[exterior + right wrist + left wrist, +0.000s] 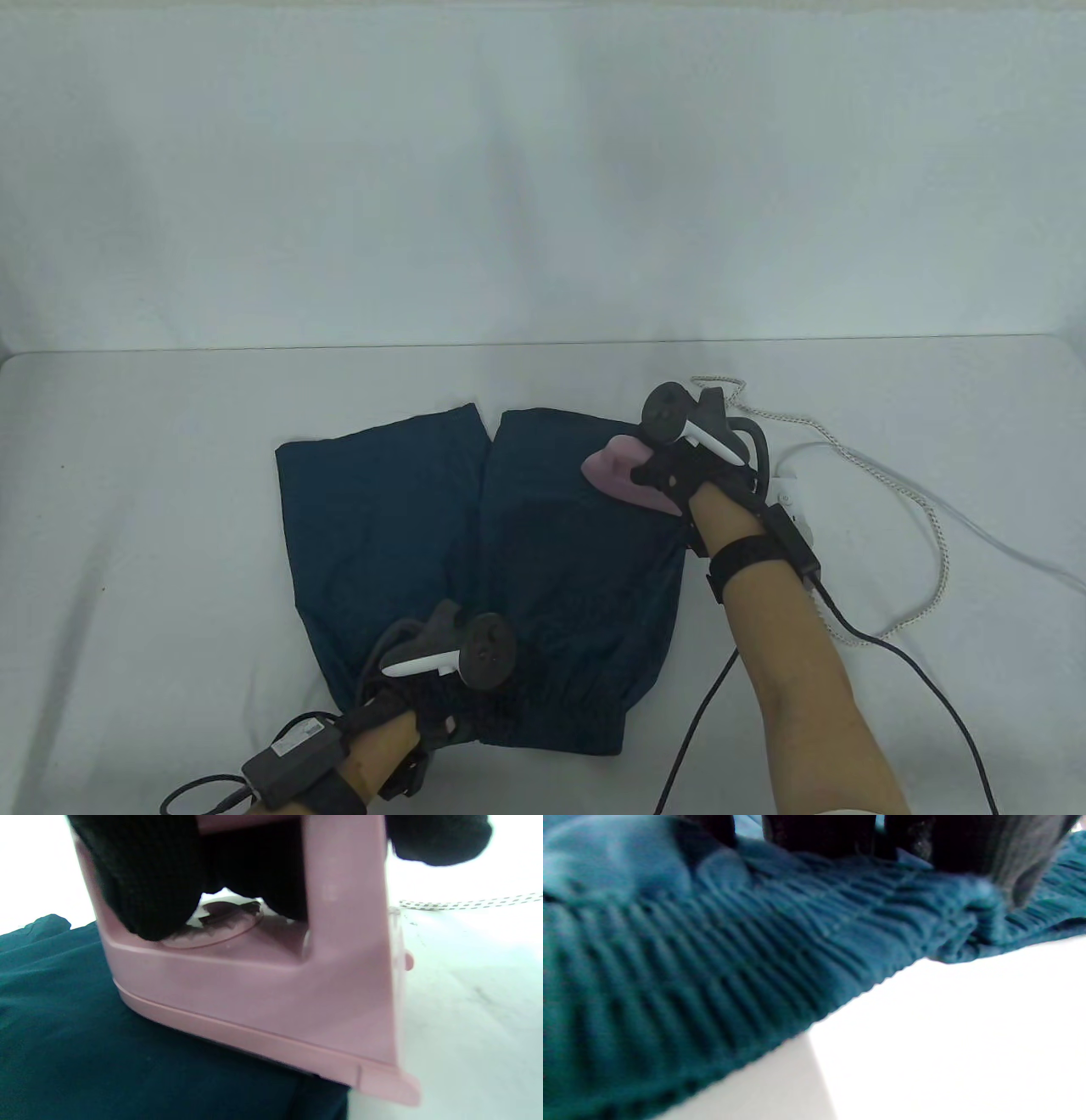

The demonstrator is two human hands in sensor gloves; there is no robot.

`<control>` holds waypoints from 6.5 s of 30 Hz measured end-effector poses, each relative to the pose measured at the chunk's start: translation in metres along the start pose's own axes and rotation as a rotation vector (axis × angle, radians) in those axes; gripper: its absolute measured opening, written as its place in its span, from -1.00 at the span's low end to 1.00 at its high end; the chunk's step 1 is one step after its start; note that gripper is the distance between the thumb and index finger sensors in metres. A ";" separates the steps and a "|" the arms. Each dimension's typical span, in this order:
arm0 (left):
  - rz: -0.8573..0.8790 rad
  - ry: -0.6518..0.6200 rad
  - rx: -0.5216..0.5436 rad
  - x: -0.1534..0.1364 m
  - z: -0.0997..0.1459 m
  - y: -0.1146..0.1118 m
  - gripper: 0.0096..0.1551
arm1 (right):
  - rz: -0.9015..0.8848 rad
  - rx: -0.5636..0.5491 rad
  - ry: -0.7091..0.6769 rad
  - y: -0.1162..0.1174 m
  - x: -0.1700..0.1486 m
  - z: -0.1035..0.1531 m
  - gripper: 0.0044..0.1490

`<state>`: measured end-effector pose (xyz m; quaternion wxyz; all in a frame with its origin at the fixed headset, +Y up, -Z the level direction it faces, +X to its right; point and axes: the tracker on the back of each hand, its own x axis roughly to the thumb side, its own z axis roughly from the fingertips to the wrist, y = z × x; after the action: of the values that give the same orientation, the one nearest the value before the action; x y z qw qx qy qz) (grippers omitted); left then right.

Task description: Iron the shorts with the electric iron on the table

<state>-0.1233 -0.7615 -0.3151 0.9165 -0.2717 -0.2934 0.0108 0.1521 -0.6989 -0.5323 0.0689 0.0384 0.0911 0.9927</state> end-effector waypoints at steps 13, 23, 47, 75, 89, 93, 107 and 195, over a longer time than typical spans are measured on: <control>0.001 0.000 0.000 0.000 0.000 0.000 -0.14 | -0.001 -0.012 -0.097 0.007 0.048 -0.007 -0.27; 0.002 0.000 -0.002 0.000 0.000 0.000 -0.14 | -0.017 -0.021 -0.175 0.013 0.104 -0.013 -0.27; 0.002 0.003 -0.004 0.000 0.000 0.000 -0.14 | 0.142 -0.020 -0.315 0.018 0.160 0.005 -0.26; -0.028 0.012 -0.015 0.003 0.000 0.001 -0.14 | 0.108 -0.058 -0.090 0.012 0.033 0.057 -0.27; -0.016 0.013 -0.011 0.003 0.000 0.001 -0.14 | 0.019 -0.037 -0.191 0.024 0.090 0.041 -0.25; -0.014 0.010 -0.011 0.003 0.000 0.001 -0.14 | 0.023 -0.031 -0.244 0.027 0.115 0.039 -0.24; -0.011 0.007 -0.009 0.002 0.000 0.001 -0.14 | 0.071 -0.038 -0.356 0.035 0.163 0.046 -0.22; -0.018 0.017 -0.008 0.002 -0.001 0.001 -0.14 | 0.079 0.029 -0.292 0.034 0.092 0.089 -0.19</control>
<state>-0.1209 -0.7609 -0.3145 0.9180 -0.2727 -0.2879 -0.0012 0.0652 -0.7033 -0.4325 0.0418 0.1871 0.0926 0.9771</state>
